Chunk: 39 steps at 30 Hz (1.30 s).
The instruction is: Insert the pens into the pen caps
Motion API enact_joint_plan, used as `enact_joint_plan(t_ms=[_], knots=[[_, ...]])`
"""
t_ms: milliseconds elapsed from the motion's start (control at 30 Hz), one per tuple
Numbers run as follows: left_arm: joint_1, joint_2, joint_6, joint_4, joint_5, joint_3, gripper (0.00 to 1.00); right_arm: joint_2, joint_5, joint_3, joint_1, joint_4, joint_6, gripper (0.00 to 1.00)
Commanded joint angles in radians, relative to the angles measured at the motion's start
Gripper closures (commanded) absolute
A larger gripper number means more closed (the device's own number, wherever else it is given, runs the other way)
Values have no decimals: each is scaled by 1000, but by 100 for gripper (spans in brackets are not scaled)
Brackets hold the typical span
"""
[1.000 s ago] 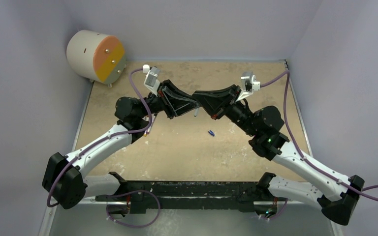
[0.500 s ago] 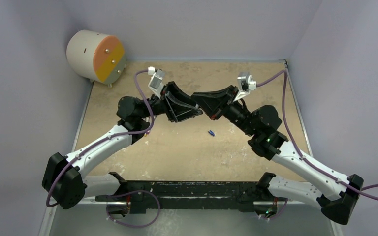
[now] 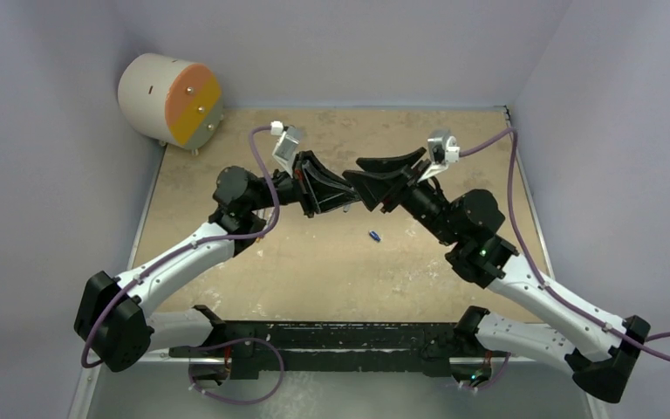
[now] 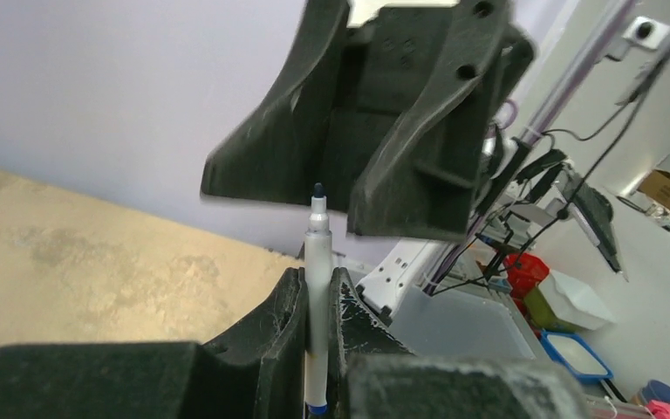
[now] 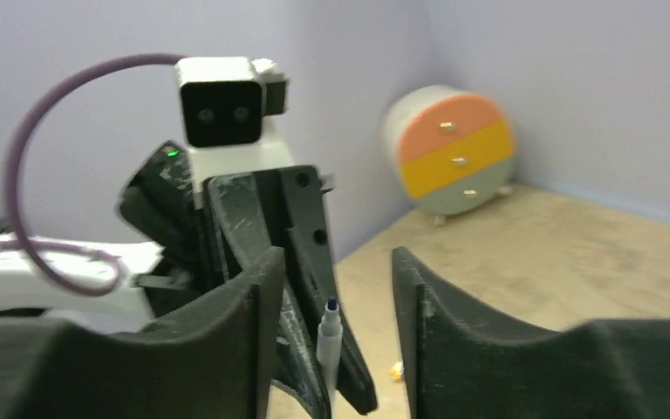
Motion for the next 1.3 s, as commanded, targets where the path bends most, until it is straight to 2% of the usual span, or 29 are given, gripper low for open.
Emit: enact_joint_plan(t_ms=[0,167,300,333,433,500,567,667,700,733,767,833,967,1267], knots=[[-2,-34,243,-308,-118,51,100,-116,241,16,-3,-131,-80,42],[6,-95,387,-550,-330,75,100,-208,523,-65,-3,-376,-71,41],[8,-102,410,-617,-346,99,100,-65,539,-108,-13,-612,79,47],[8,-101,408,-619,-340,104,100,-14,516,-125,-13,-632,110,56],[7,-101,398,-613,-316,103,100,119,425,-175,-17,-580,125,75],[7,-106,397,-613,-307,99,100,245,397,-154,-30,-579,99,100],[7,-112,401,-621,-308,99,100,396,393,-88,-39,-611,62,100],[7,-120,418,-648,-299,108,100,516,378,-15,-51,-625,-20,100],[7,-123,429,-662,-298,113,100,538,349,0,-67,-615,-53,93],[7,-127,437,-678,-298,115,100,556,299,8,-88,-603,-85,75],[7,-133,446,-691,-302,118,100,573,255,17,-115,-598,-108,61],[8,-147,462,-714,-320,115,100,600,205,34,-155,-592,-147,52],[7,-168,485,-744,-333,104,100,645,174,77,-187,-585,-220,48],[8,-158,514,-762,-339,107,100,712,73,55,-217,-539,-300,49]])
